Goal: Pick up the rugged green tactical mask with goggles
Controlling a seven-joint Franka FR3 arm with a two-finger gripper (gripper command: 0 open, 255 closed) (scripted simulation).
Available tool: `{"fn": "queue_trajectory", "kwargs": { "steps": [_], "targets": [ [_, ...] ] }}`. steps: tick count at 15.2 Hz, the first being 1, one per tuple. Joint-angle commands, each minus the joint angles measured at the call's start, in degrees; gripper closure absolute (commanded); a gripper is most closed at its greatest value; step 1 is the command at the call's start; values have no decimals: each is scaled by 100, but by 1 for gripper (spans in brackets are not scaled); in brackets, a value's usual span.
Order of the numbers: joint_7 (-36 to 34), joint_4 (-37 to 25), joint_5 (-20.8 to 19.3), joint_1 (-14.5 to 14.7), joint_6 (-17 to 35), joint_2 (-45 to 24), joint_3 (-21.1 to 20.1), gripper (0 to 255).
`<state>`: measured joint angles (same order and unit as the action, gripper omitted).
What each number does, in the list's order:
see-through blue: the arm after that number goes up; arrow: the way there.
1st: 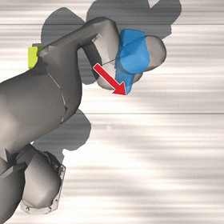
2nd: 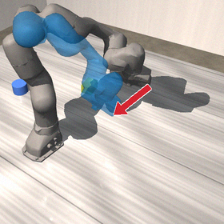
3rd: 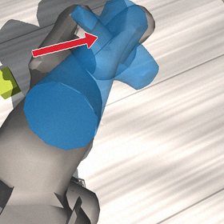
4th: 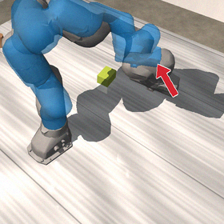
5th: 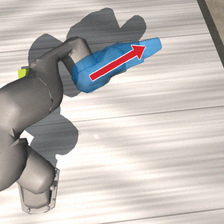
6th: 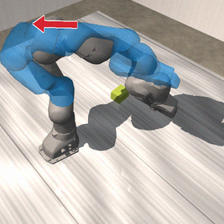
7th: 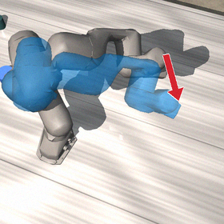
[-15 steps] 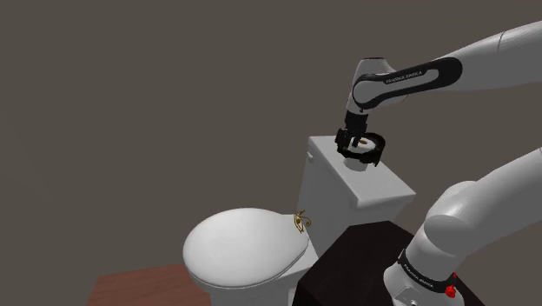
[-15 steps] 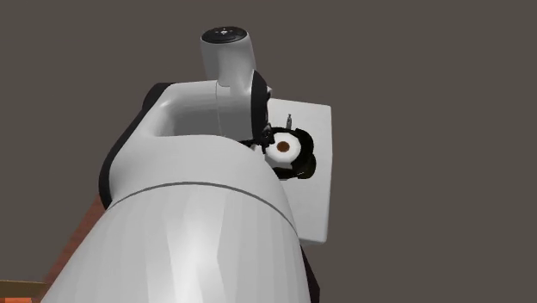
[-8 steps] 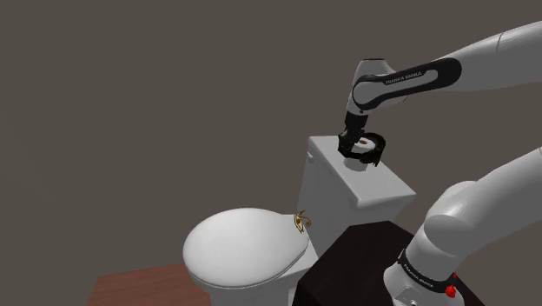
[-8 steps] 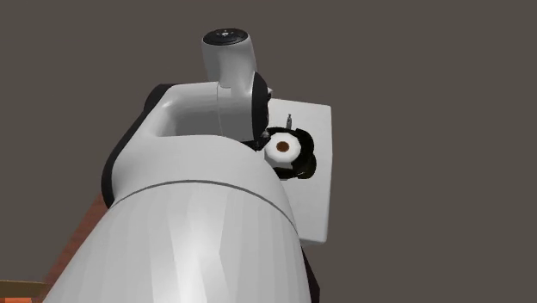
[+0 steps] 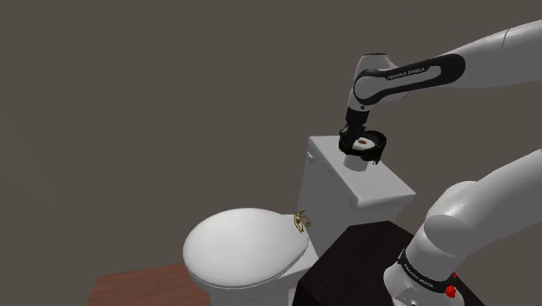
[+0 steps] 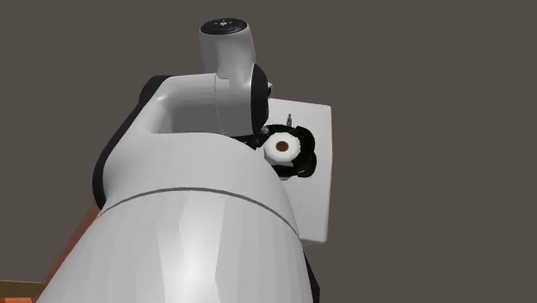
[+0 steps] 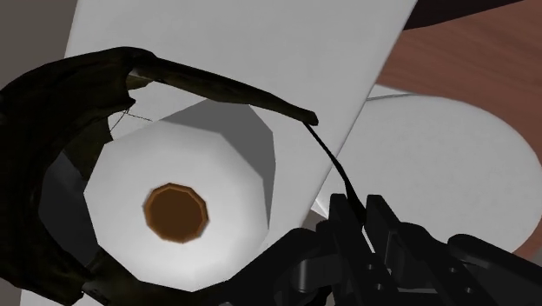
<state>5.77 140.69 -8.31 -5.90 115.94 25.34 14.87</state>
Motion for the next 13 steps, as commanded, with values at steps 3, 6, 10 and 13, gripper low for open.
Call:
{"fn": "queue_trajectory", "kwargs": {
  "steps": [3,6,10,13],
  "targets": [
    [3,-232,13,4,-324,94,-34,255],
    [7,-424,26,10,-567,144,-59,255],
    [14,-695,44,18,-884,192,-89,255],
    [16,-776,49,20,-975,201,-98,255]
  ]
}}
